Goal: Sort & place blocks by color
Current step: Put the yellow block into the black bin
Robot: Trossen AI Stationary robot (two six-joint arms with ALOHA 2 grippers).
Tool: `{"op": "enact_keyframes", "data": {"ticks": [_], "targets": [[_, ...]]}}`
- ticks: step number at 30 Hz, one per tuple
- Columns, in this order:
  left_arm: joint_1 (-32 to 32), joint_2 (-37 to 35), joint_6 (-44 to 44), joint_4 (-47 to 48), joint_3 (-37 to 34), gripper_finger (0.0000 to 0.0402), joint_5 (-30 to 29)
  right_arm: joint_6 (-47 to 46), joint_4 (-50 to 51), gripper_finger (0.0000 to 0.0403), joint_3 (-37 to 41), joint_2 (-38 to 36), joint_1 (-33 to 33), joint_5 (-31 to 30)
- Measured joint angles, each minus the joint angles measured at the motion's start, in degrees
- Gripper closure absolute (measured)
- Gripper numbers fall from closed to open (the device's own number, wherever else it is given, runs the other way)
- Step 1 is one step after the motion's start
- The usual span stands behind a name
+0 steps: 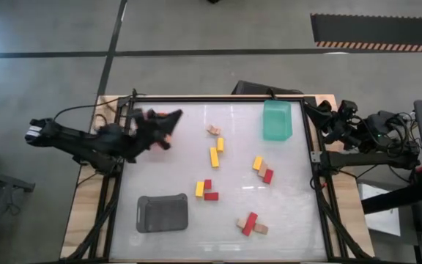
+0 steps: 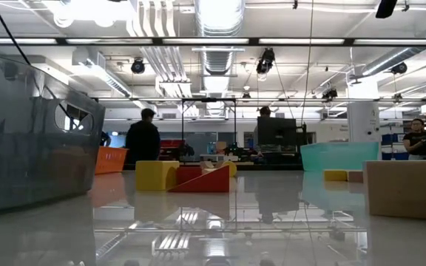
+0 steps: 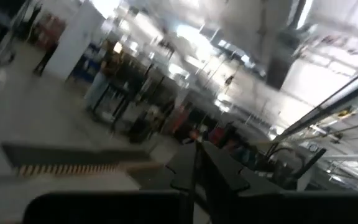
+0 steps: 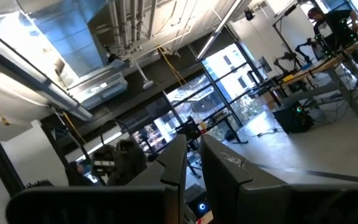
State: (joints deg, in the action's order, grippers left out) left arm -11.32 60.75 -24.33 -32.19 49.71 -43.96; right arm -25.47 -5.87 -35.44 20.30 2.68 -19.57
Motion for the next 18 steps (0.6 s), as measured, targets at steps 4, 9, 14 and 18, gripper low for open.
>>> {"op": "enact_keyframes", "data": {"ticks": [4,9,14,18], "targets": [[1.2,4.0,-14.7,16.1,3.9,0.0393,0.3,0.0,0.0,0.0364,0.0,0.1,0.0,0.0],[2.6,8.3,-29.3,40.0,11.8,0.0393,7.0,0.0,-0.2,0.0364,0.0,0.1,0.0,0.0],[5.4,14.2,-37.2,57.1,20.1,0.0393,19.1,0.0,-0.4,0.0364,0.0,0.1,0.0,0.0],[7.2,19.7,-39.0,61.5,24.7,0.0393,27.3,0.0,-0.4,0.0364,0.0,0.1,0.0,0.0]]}}
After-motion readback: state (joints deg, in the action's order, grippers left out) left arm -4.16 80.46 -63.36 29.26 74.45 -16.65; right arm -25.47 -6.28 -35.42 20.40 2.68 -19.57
